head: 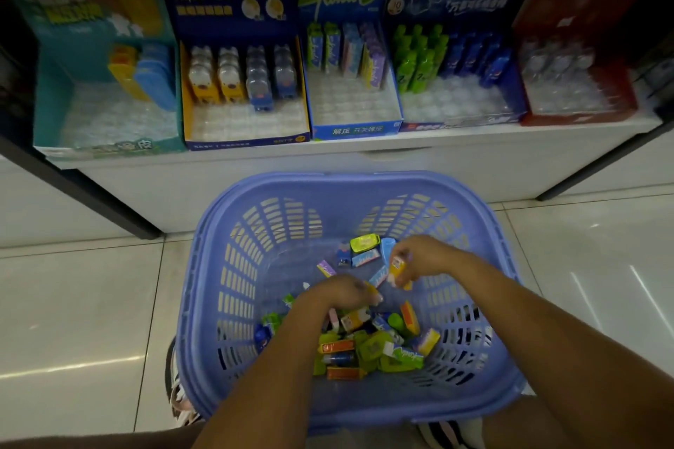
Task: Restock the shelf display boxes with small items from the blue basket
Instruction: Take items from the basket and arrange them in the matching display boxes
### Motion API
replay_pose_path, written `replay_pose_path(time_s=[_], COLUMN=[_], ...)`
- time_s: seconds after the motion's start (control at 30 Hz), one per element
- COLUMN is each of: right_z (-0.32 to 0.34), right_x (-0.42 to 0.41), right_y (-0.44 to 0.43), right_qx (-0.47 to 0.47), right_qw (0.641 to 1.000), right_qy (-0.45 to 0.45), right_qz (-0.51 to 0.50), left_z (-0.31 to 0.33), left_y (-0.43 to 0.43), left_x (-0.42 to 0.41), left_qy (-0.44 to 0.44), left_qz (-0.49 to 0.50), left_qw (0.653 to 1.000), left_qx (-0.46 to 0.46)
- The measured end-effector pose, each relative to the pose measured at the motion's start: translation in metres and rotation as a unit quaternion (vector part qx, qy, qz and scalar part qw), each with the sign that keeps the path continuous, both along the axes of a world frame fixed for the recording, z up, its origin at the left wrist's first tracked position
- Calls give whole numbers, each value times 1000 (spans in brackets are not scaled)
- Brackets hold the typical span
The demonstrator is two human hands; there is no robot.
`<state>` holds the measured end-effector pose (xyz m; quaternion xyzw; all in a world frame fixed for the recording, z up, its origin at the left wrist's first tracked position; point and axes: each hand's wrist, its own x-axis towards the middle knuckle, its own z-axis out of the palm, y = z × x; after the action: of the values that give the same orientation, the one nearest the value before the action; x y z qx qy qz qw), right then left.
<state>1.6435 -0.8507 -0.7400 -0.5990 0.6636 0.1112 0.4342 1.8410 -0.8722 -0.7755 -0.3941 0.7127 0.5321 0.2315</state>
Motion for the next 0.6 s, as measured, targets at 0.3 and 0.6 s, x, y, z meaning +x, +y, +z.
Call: replay_pose_path(time_s=[0.3, 0.6], right_z=[99, 140], right_x=[11, 46], right_y=[-2, -9], right_qx=[-173, -241], right_qw=[880, 728], right_qy=[-349, -540], right_qz=[-272, -347], left_z=[112, 166], left_y=[-25, -28], left_x=[-10, 25], left_qy=[345, 463], left_qz=[347, 504], left_qw=[846, 715], left_qx=[210, 143])
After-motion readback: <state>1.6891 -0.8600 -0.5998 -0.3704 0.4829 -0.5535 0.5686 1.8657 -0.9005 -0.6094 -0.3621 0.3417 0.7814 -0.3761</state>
